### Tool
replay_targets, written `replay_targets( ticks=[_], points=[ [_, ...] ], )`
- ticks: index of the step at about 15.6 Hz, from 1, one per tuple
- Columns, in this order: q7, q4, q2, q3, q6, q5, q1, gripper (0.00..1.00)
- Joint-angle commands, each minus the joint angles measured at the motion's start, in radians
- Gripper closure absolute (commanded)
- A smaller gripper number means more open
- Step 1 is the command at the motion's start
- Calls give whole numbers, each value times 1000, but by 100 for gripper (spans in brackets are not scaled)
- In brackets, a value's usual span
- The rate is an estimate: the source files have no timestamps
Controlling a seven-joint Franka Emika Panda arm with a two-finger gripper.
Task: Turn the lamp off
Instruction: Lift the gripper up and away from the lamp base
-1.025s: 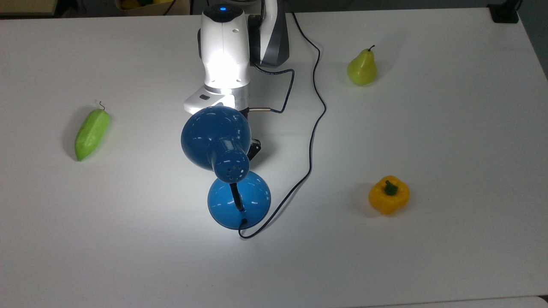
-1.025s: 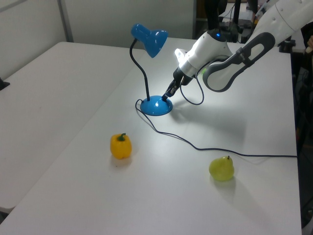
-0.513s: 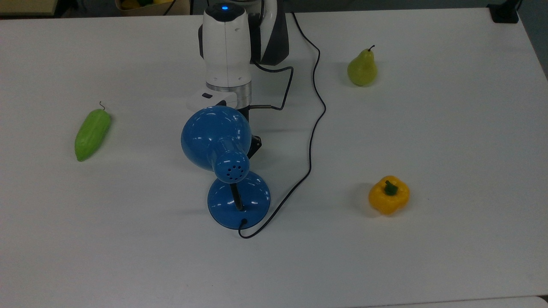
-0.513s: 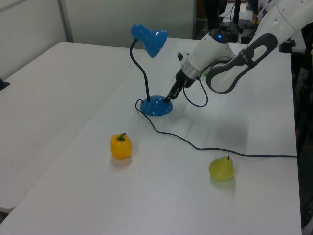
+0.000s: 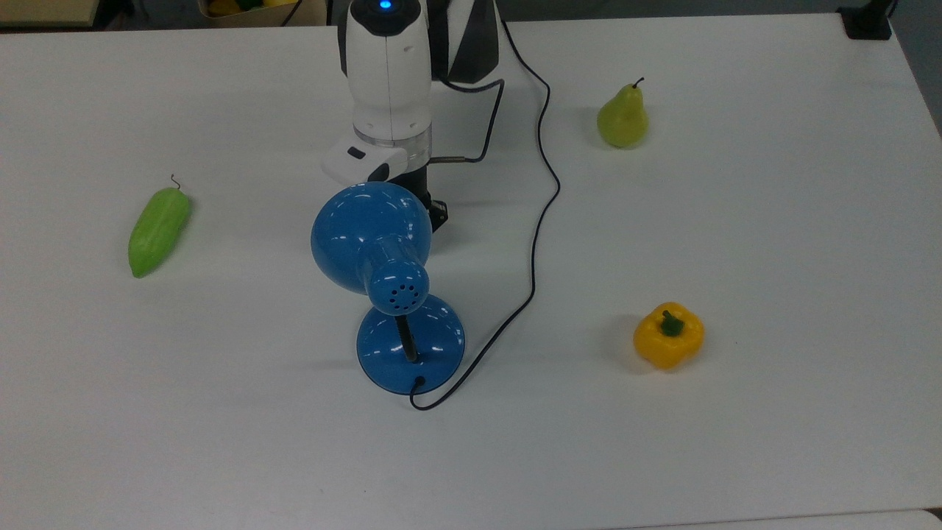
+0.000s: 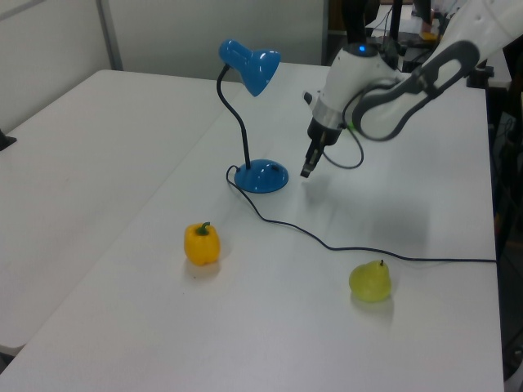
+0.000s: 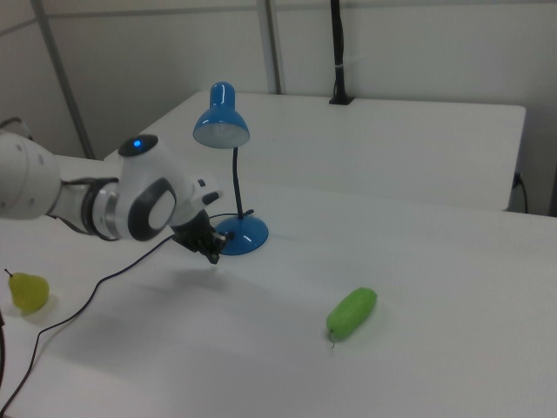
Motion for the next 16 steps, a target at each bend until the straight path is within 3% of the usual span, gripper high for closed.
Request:
replay_targets(
  ticks=[1,2,3,9,12,16],
  points=[
    [5,-16,-177,10,-371,-13,9,61],
    [5,14,-197,22,-500,-13,12,34],
    [5,52,-214,25,-626,-12,15,0],
    [43,288,-316,26,-1150,39,36,0],
    [86,378,-329,26,-1219,44,33,0],
    [106,389,-367,13,-1204,79,23,0]
  ],
)
